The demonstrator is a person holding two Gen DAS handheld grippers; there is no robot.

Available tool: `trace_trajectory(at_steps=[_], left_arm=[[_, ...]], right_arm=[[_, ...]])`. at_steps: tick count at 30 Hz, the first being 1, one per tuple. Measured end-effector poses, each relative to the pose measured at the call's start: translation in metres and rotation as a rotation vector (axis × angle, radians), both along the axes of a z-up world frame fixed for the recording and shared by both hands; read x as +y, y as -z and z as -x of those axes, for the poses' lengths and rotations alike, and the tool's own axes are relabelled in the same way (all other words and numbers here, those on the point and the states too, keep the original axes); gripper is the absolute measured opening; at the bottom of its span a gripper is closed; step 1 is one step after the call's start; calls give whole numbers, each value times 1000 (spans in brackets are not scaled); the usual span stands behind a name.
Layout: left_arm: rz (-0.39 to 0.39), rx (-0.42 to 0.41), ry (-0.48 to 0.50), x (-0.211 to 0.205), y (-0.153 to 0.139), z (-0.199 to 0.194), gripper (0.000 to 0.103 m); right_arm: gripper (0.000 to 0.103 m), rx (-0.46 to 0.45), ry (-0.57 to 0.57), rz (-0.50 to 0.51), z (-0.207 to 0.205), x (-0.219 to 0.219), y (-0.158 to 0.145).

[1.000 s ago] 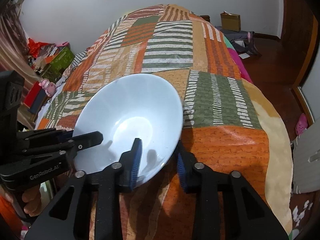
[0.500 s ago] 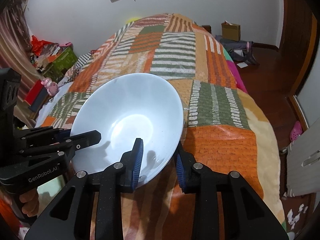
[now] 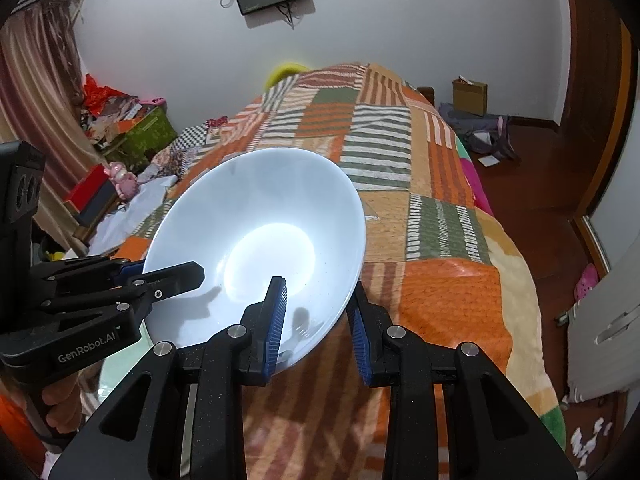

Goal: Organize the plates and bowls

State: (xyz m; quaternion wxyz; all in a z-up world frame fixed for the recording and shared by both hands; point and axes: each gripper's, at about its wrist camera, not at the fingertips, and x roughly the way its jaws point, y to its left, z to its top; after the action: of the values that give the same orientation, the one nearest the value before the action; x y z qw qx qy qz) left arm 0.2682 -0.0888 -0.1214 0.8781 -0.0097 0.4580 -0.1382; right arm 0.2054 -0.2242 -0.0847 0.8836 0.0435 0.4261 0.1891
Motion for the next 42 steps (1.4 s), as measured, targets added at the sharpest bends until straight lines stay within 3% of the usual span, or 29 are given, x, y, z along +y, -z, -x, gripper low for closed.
trace_trajectory(at_steps=[16, 42], left_arm=[[21, -42, -67, 60, -22, 64, 21], [8, -27, -307, 202, -12, 156, 21]], right_arm=[[28, -32, -60, -21, 37, 54, -14], [28, -7, -302, -40, 80, 181, -2]])
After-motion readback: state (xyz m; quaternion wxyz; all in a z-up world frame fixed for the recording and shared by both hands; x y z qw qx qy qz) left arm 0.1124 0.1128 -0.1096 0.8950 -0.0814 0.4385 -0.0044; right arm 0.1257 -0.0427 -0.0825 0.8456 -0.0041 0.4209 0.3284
